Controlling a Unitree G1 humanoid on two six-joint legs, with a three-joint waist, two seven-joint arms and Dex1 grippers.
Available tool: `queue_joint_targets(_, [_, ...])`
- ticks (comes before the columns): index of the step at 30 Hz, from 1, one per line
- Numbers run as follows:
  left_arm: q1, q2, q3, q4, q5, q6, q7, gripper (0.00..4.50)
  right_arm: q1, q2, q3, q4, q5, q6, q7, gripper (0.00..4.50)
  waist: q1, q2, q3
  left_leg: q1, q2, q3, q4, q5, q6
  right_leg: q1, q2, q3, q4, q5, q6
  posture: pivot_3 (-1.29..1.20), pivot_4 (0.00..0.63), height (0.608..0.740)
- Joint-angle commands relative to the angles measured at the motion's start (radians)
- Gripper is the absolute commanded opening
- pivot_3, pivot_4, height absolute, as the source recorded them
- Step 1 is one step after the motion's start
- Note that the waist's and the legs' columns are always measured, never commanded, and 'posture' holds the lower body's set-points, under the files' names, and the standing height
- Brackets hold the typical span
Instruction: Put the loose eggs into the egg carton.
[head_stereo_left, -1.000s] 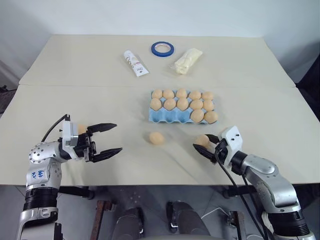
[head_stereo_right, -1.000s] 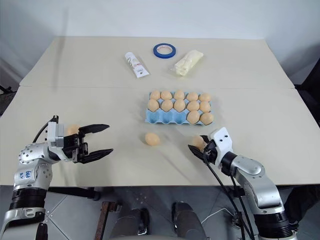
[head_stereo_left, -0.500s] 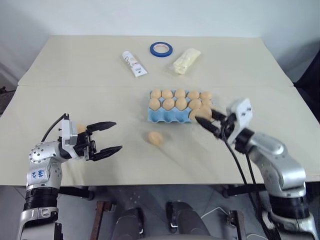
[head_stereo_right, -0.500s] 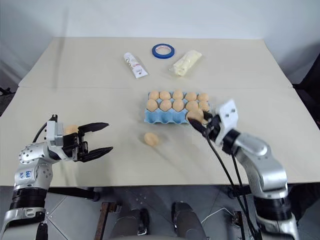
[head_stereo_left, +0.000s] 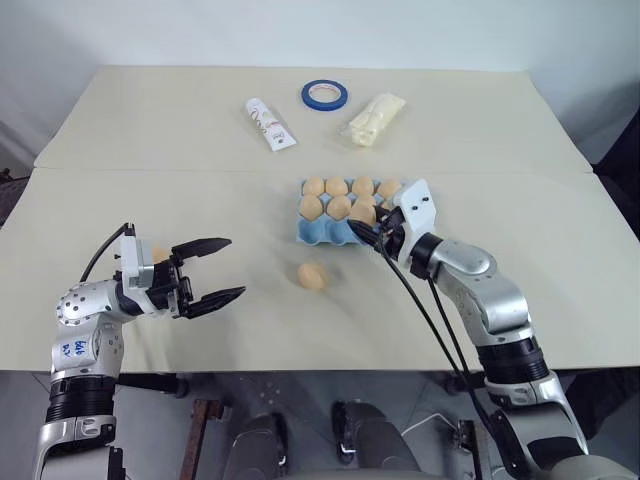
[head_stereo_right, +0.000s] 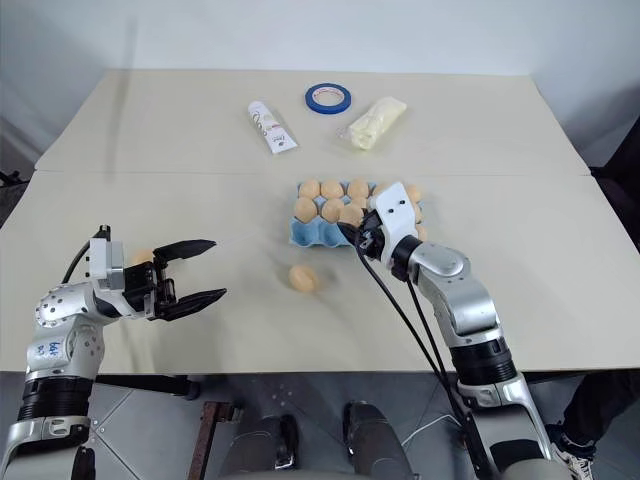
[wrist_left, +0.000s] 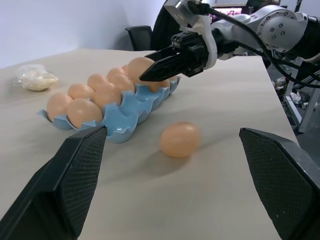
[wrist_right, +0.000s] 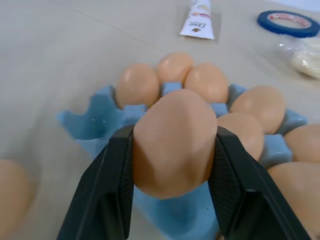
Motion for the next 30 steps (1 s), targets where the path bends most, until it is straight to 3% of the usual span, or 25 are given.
queue_joint_targets(1, [0.017, 0.007, 0.030, -0.052, -0.029, -0.001, 0.009, 4.50, -0.015, 0.002, -0.014, -0.004, -0.007, -0.029, 0.013, 2.65, 0.000, 0.000, 0.000, 0.000, 0.000, 0.000, 0.000, 0.000, 0.000, 0.000, 0.000, 0.000, 0.000, 0.000, 0.000, 0.00, 0.150, 0.740])
queue_joint_targets(6, [0.026, 0.007, 0.035, -0.063, -0.032, 0.002, 0.016, 4.50, 0.007, -0.022, -0.030, -0.075, 0.030, 0.005, 0.067, 4.39, 0.001, 0.000, 0.000, 0.000, 0.000, 0.000, 0.000, 0.000, 0.000, 0.000, 0.000, 0.000, 0.000, 0.000, 0.000, 0.00, 0.150, 0.740])
queue_joint_targets(7, [0.025, 0.006, 0.034, -0.064, -0.032, 0.003, 0.018, 4.50, 0.015, -0.030, -0.033, -0.094, 0.039, 0.014, 0.081, 4.45, 0.001, 0.000, 0.000, 0.000, 0.000, 0.000, 0.000, 0.000, 0.000, 0.000, 0.000, 0.000, 0.000, 0.000, 0.000, 0.00, 0.150, 0.740])
queue_joint_targets(17, [-0.003, 0.009, 0.023, -0.041, -0.028, 0.003, 0.012, 4.50, 0.053, -0.116, -0.103, -0.183, 0.121, 0.024, 0.195, 4.45, 0.003, 0.000, 0.000, 0.000, 0.000, 0.000, 0.000, 0.000, 0.000, 0.000, 0.000, 0.000, 0.000, 0.000, 0.000, 0.00, 0.150, 0.740])
queue_joint_targets(24, [0.014, 0.031, 0.047, -0.031, -0.028, 0.004, 0.008, 4.50, 0.216, -0.303, -0.241, -0.213, 0.240, -0.029, 0.427, 4.45, 0.008, 0.000, 0.000, -0.001, 0.000, -0.001, 0.000, 0.000, 0.001, 0.001, 0.000, -0.001, -0.003, 0.000, 0.000, 0.00, 0.150, 0.740])
queue_joint_targets(27, [0.053, 0.047, 0.076, -0.035, -0.030, 0.000, 0.014, 4.50, 0.357, -0.401, -0.338, -0.208, 0.319, -0.063, 0.608, 4.45, 0.007, 0.000, 0.000, 0.000, 0.000, -0.001, 0.000, 0.000, 0.001, 0.001, 0.000, -0.001, -0.003, 0.000, 0.000, 0.00, 0.150, 0.740])
queue_joint_targets(30, [0.082, 0.053, 0.090, -0.052, -0.035, 0.003, 0.015, 4.50, 0.412, -0.451, -0.372, -0.224, 0.356, -0.048, 0.655, 4.45, -0.002, 0.000, 0.000, 0.001, 0.000, -0.001, -0.001, 0.000, 0.001, 0.002, 0.001, 0.000, -0.003, 0.000, 0.000, 0.00, 0.150, 0.740])
